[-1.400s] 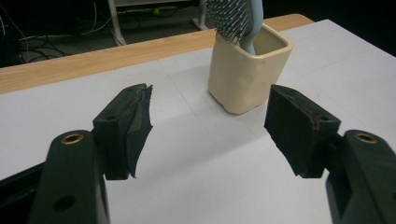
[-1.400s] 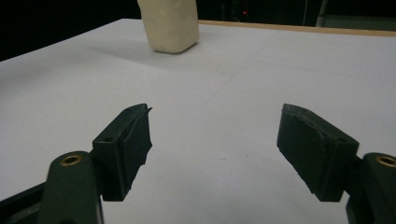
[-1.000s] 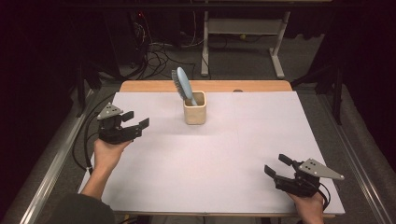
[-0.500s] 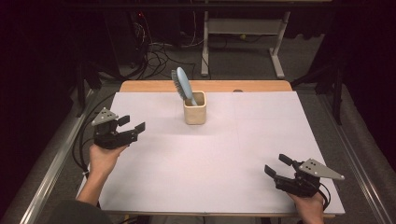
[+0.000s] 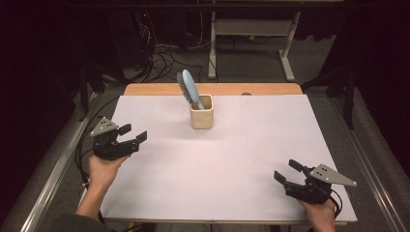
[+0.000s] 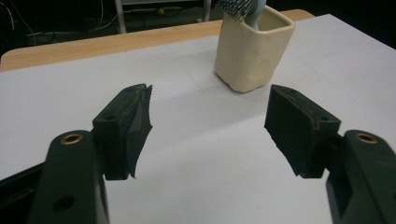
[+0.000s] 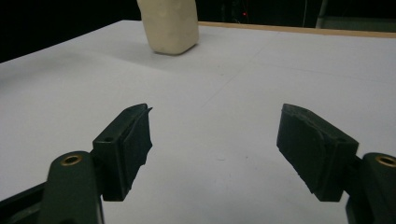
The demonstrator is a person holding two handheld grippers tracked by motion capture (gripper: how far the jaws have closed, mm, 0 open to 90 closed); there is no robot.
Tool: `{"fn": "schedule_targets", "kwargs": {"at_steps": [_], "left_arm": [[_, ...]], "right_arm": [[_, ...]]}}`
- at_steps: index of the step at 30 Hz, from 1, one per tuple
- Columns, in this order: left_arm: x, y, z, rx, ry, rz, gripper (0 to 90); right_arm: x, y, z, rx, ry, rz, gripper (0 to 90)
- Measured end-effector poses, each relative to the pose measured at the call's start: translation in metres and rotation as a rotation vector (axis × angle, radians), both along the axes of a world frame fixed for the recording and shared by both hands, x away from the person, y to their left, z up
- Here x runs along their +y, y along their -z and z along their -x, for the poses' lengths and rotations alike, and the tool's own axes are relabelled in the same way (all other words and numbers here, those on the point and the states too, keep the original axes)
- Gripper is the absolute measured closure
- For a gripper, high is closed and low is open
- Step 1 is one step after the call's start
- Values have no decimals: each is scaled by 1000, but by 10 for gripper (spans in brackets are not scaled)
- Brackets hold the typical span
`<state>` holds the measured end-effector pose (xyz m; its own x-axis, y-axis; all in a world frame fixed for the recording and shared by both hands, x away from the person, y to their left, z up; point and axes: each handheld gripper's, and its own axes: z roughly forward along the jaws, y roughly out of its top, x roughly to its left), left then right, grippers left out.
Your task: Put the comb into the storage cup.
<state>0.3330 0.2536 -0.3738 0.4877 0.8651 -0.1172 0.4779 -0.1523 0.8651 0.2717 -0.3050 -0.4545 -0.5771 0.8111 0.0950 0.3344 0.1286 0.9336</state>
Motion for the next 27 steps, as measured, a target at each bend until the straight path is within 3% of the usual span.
{"fn": "schedule_targets", "kwargs": {"at_steps": [27], "left_arm": [[9,7,18,-22,-2,4,317]], "right_arm": [[-1,0,-1,5,4,-5,264]]}}
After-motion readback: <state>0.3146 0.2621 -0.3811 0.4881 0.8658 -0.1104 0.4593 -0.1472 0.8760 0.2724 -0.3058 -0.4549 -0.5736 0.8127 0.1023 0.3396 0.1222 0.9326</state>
